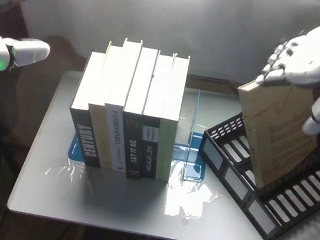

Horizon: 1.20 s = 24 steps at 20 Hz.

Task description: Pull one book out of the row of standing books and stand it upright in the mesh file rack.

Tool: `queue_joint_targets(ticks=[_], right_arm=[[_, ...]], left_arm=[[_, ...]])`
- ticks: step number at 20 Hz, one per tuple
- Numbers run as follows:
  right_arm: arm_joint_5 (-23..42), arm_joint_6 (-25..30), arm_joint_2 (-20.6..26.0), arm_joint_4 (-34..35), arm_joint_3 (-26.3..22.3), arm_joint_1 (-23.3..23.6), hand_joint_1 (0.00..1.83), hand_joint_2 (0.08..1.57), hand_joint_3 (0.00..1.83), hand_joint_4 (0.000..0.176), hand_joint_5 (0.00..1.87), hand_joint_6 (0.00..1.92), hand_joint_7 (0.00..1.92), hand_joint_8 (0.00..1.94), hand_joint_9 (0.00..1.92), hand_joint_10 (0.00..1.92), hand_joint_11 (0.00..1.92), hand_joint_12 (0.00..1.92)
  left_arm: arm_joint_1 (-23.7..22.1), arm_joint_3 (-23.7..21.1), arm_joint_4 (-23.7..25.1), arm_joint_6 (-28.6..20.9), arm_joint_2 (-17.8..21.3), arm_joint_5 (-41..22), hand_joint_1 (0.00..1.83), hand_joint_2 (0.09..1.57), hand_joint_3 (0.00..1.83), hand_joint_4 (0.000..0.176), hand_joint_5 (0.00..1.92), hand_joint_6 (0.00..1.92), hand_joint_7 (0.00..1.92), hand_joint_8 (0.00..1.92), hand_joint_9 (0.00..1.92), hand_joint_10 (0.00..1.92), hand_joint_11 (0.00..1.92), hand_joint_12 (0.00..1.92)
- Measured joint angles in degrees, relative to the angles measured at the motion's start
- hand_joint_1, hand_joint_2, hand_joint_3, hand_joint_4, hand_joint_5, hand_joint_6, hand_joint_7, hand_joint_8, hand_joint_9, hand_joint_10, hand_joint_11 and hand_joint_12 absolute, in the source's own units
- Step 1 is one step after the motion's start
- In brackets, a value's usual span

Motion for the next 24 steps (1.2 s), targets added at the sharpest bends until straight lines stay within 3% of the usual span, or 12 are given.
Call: queue_joint_targets(ticks=[3,5,6,10,11,12,14,15,18,20,23,24], right_arm=[[-1.60,-1.62,5.27,6.51,-6.84,3.67,0.27,1.23,0.04,0.000,0.00,0.00,0.00,0.00,0.00,0.00,0.00,0.00],[-3.41,-11.45,7.23,19.32,-8.92,3.67,0.32,1.28,0.03,0.000,0.00,0.00,0.00,0.00,0.00,0.00,0.00,0.00],[-2.25,-22.88,8.48,35.21,-9.44,3.37,0.27,1.27,0.02,0.000,0.00,0.00,0.00,0.00,0.00,0.00,0.00,0.00],[3.78,-44.92,10.34,78.64,-7.45,0.09,0.10,1.23,0.00,0.127,0.00,0.00,0.00,0.00,0.00,0.00,0.05,0.02],[4.79,-48.11,11.17,83.93,-7.82,-1.38,0.10,1.25,0.00,0.126,0.00,0.00,0.00,0.00,0.00,0.00,0.01,0.27],[5.31,-51.80,12.52,88.21,-9.16,-2.78,0.02,1.26,0.00,0.086,0.00,0.00,0.00,0.00,0.00,0.00,0.00,0.57],[7.56,-57.99,15.15,98.66,-12.09,-5.25,0.01,1.31,0.00,0.084,0.00,0.00,0.00,0.00,0.00,0.00,0.00,0.30],[9.27,-60.30,16.17,103.08,-13.31,-6.58,0.16,1.31,0.00,0.058,0.00,0.00,0.00,0.00,0.00,0.00,0.00,0.06],[14.21,-67.93,18.95,114.27,-17.40,-12.76,0.16,1.26,0.00,0.043,0.00,0.00,0.00,0.00,0.00,0.00,0.00,0.00],[17.42,-72.46,21.14,121.55,-20.24,-17.33,0.21,1.31,0.00,0.058,0.00,0.00,0.00,0.00,0.00,0.00,0.00,0.00],[22.51,-77.90,24.50,130.33,-23.61,-22.05,0.25,1.32,0.01,0.106,0.00,0.00,0.00,0.00,0.00,0.00,0.00,0.00],[23.39,-78.88,24.96,131.62,-24.24,-22.71,0.26,1.36,0.03,0.062,0.00,0.00,0.00,0.00,0.00,0.00,0.00,0.00]], left_arm=[[-0.09,-0.24,0.46,-0.02,-0.09,-0.02,0.80,1.29,0.00,0.018,0.07,0.00,0.01,0.00,0.00,0.00,0.00,0.00],[-0.13,-0.24,0.39,0.00,-0.09,-0.04,0.78,1.31,0.01,0.024,0.03,0.00,0.00,0.00,0.00,0.00,0.00,0.00],[-0.31,-0.24,0.13,0.00,-0.13,0.17,0.74,1.33,0.01,0.035,0.01,0.00,0.00,0.00,0.00,0.00,0.00,0.00],[-2.36,-0.15,2.14,0.00,-1.66,-0.04,0.61,1.35,0.01,0.073,0.00,0.00,0.00,0.00,0.00,0.00,0.00,0.00],[-2.75,-0.07,3.28,-0.02,-2.03,0.46,0.58,1.36,0.01,0.084,0.00,0.00,0.00,0.00,0.00,0.00,0.00,0.00],[-3.04,-0.07,4.20,0.02,-2.23,1.03,0.50,1.38,0.02,0.094,0.00,0.00,0.00,0.00,0.00,0.00,0.00,0.00],[-3.80,-0.07,5.11,0.02,-2.49,1.27,0.51,1.38,0.01,0.087,0.00,0.00,0.00,0.00,0.00,0.00,0.00,0.00],[-4.37,-0.07,5.86,0.00,-2.80,1.07,0.56,1.38,0.01,0.076,0.00,0.00,0.00,0.00,0.00,0.00,0.00,0.00],[-4.90,-1.09,10.21,-0.02,-3.10,0.26,0.64,1.38,0.00,0.024,0.00,0.00,0.00,0.00,0.00,0.00,0.00,0.00],[-4.96,-1.77,12.15,0.00,-3.82,0.17,0.65,1.36,0.00,0.000,0.00,0.00,0.00,0.00,0.00,0.00,0.00,0.00],[-5.07,-3.02,14.25,0.00,-4.02,-0.66,0.54,1.37,0.00,0.051,0.00,0.00,0.00,0.00,0.00,0.00,0.00,0.00],[-5.05,-3.21,14.21,-0.02,-4.04,-1.01,0.53,1.37,0.00,0.047,0.00,0.00,0.00,0.00,0.00,0.00,0.00,0.00]])
